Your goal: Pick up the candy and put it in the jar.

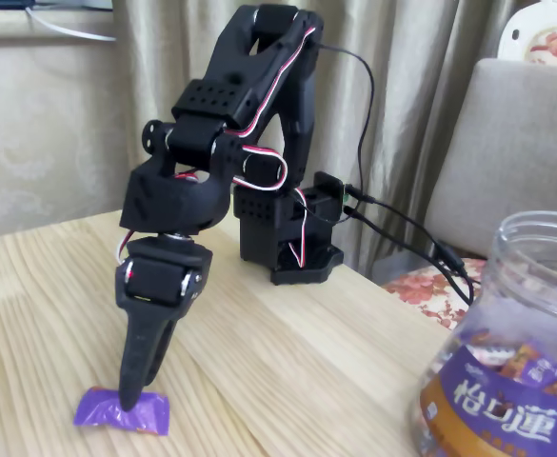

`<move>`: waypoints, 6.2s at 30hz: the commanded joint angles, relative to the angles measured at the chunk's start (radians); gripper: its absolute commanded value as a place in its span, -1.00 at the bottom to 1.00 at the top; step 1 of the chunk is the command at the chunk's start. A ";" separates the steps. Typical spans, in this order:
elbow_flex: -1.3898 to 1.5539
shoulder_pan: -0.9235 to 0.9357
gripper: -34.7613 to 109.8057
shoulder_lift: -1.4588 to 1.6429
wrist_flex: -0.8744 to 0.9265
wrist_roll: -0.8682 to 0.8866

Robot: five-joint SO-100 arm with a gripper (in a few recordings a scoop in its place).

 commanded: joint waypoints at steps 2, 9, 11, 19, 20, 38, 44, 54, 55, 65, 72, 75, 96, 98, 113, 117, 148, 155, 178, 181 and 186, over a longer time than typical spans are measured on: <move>-0.064 -0.023 0.00 -0.031 -0.002 -0.021; -0.063 -0.028 -0.05 -0.115 -0.086 -0.034; -0.066 -0.021 -0.06 -0.124 -0.098 -0.043; -0.086 0.049 -0.06 -0.117 -0.094 -0.124; -0.084 0.055 -0.06 -0.117 -0.097 -0.133; -0.138 0.055 -0.08 -0.164 -0.106 -0.078; -0.199 0.078 -0.17 -0.233 -0.098 -0.060; -0.201 0.094 -0.47 -0.229 -0.080 -0.058; -0.199 0.094 -0.41 -0.229 -0.077 -0.061; -0.193 0.110 -0.08 -0.152 -0.023 -0.078; -0.195 0.087 -0.03 -0.112 0.038 -0.048; -0.192 0.075 -0.03 -0.097 0.054 -0.034; -0.153 -0.032 -0.02 -0.058 0.031 0.041; -0.147 -0.037 -0.03 -0.069 0.017 0.043; -0.121 -0.049 -0.10 -0.141 -0.064 0.037; -0.121 -0.034 -0.10 -0.144 -0.064 0.017; -0.213 -0.046 -0.06 -0.098 0.318 -0.250; -0.281 0.040 -0.06 -0.170 0.298 -0.337; -0.474 0.100 -0.04 -0.337 0.345 -0.341; -0.443 0.100 -0.05 -0.318 0.348 -0.331; -0.388 0.083 -0.06 -0.272 0.356 -0.302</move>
